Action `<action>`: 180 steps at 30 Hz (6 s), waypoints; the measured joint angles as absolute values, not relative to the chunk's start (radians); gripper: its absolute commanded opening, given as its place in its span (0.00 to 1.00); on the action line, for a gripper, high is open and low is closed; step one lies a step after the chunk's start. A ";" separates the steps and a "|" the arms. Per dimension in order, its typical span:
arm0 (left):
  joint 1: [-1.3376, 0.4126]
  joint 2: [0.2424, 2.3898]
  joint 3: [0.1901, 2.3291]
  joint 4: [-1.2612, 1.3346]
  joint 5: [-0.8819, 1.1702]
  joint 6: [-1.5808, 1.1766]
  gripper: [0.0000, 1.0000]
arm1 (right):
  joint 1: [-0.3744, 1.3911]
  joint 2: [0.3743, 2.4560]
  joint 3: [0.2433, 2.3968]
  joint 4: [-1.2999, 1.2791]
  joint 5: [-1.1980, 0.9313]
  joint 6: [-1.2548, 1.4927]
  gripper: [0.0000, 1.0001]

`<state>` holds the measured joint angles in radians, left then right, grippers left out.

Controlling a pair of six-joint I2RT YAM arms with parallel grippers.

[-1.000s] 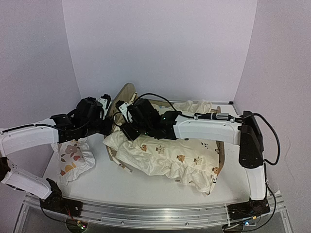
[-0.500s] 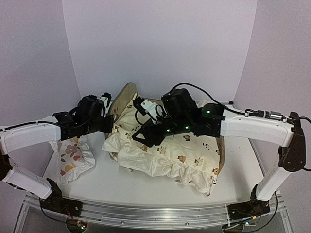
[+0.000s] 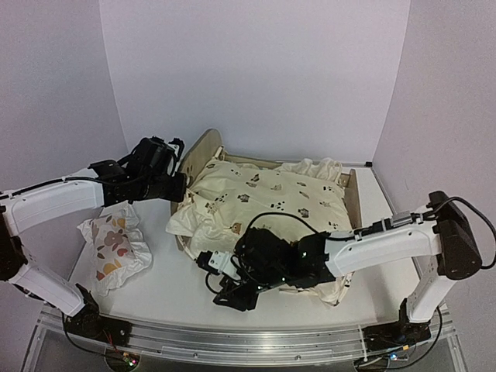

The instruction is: Set up the pet bed

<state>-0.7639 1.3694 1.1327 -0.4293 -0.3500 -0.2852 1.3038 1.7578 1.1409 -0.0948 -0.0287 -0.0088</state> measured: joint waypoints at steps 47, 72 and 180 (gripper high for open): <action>-0.765 1.477 1.420 -0.675 -0.343 -0.284 0.00 | 1.168 2.365 1.160 0.963 0.522 -0.097 0.54; -0.764 1.541 1.552 -0.759 -0.344 -0.262 0.00 | 1.154 2.467 1.318 0.990 0.445 -0.139 0.53; -0.803 1.112 0.899 -0.524 -0.287 -0.453 0.62 | 1.354 2.049 1.106 0.523 0.281 -0.180 0.00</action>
<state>-0.8028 1.1115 0.8993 -0.5241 -0.2875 -0.4526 1.3543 2.0486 1.1056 0.5231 0.2809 -0.1798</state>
